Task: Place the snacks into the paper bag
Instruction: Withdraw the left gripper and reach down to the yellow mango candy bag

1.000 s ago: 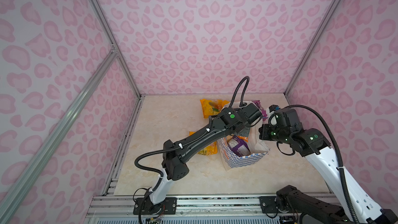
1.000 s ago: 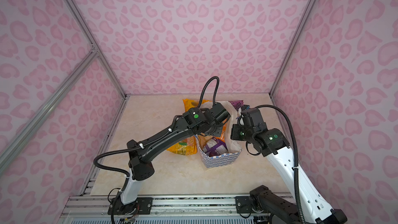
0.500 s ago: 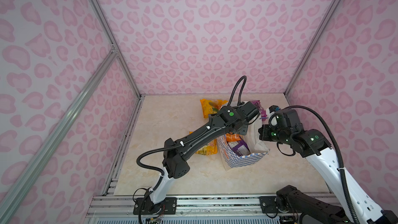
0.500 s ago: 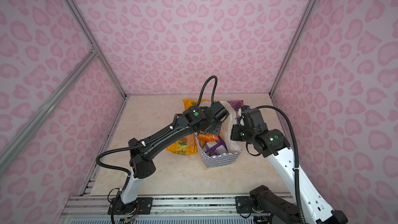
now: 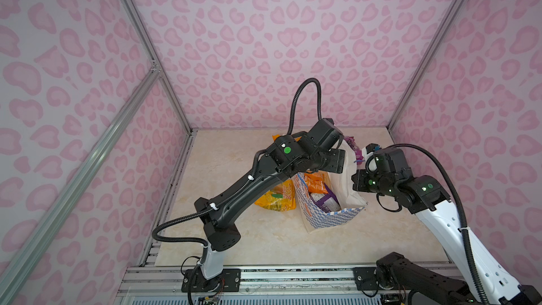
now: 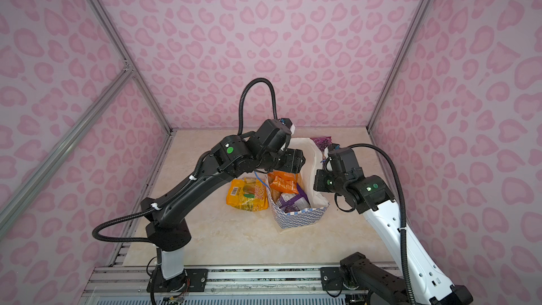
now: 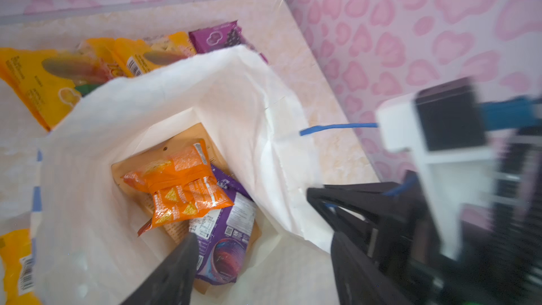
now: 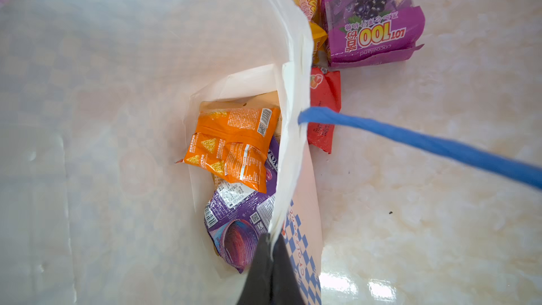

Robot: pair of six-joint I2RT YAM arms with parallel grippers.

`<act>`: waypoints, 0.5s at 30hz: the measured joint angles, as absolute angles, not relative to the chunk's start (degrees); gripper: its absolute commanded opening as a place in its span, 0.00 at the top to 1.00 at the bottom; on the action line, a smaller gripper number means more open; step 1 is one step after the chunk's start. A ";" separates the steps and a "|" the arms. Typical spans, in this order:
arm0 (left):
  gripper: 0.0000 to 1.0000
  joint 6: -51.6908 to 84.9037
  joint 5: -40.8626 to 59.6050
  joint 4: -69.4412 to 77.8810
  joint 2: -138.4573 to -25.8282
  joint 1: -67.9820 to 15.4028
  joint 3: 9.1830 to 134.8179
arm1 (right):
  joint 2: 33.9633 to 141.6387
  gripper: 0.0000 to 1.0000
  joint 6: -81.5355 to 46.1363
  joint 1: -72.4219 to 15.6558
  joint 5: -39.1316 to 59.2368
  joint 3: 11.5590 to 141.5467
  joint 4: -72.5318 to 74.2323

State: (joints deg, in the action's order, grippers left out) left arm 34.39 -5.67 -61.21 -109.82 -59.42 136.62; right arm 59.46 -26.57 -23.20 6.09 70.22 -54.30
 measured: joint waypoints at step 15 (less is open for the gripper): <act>0.05 28.88 -8.12 -49.06 -82.19 -57.89 117.62 | 59.51 1.00 -26.57 -23.24 6.04 70.22 -54.33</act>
State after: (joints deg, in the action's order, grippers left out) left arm 28.88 -8.12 -49.06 -82.19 -57.89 117.62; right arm 59.51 -26.57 -23.24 6.04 70.22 -54.33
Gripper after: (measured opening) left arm 0.913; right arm 0.048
